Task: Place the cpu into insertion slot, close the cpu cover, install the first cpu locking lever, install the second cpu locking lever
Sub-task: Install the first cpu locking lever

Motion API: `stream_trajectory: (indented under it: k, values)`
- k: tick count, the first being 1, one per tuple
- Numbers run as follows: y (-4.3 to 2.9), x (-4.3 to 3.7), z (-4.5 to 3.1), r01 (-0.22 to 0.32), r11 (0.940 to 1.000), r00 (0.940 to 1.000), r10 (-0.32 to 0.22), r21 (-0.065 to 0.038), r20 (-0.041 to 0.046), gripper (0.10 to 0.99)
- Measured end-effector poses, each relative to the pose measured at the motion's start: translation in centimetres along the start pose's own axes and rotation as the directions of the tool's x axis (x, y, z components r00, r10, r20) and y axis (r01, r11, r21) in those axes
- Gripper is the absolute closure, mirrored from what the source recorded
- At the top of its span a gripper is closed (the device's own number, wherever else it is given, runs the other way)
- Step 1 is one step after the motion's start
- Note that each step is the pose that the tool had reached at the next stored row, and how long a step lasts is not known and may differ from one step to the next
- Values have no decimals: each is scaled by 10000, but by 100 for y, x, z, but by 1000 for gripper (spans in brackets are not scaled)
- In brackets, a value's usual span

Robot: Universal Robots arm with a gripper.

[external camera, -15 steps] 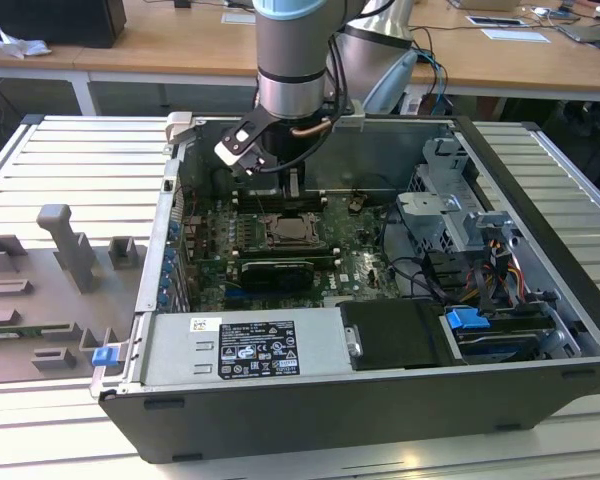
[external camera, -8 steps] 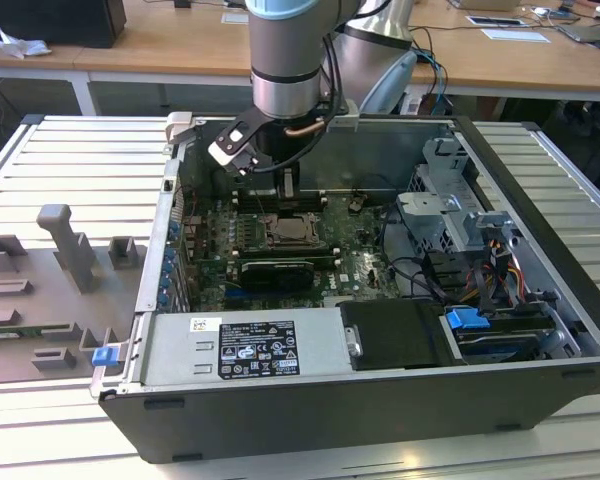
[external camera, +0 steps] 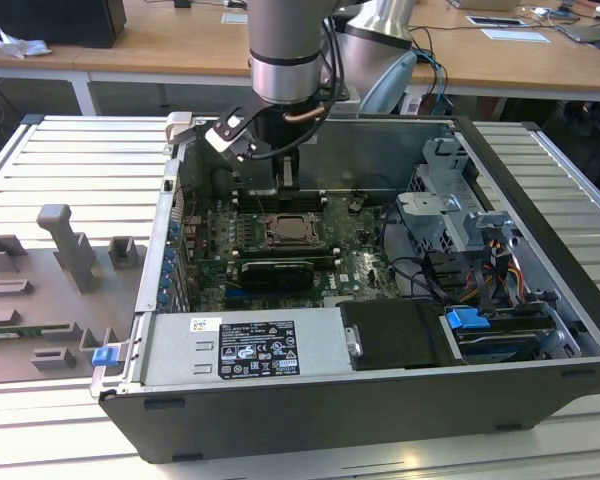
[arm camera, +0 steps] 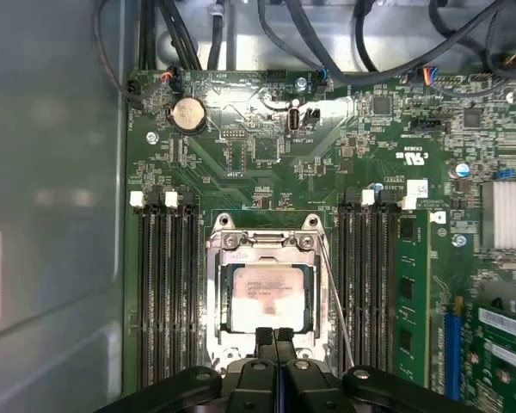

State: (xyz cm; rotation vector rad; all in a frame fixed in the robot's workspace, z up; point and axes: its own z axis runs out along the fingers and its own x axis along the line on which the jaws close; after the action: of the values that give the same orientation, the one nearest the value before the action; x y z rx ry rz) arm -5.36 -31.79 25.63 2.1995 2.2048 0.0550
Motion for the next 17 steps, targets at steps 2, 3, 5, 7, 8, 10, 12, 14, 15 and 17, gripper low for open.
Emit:
stream_trajectory:
  k: [2, 3, 5, 7, 8, 10, 12, 14, 15, 17]
  values:
    - [2, 0, -43, 0, 10000, 10000, 0, 11, 0, 980]
    - [2, 0, -44, 9, 10000, 10000, -9, 12, -2, 980]
    - [2, 0, -44, 246, 9997, 9997, -246, 14, -11, 980]
    - [2, 0, -45, 481, 9988, 9988, -481, 15, -15, 980]
    - [2, 0, -45, 652, 9979, 9979, -652, 16, -22, 980]
    - [2, 0, -45, 1035, 9946, 9946, -1035, 17, -39, 980]
    - [2, 0, -45, 1234, 9924, 9923, -1234, 17, -48, 980]
    - [0, 0, -45, 1361, 9907, 9907, -1361, 17, -54, 980]
    - [-1, 0, -44, 1421, 9899, 9898, -1421, 17, -57, 980]
    - [-4, 0, -45, 1593, 9872, 9872, -1592, 17, -65, 980]
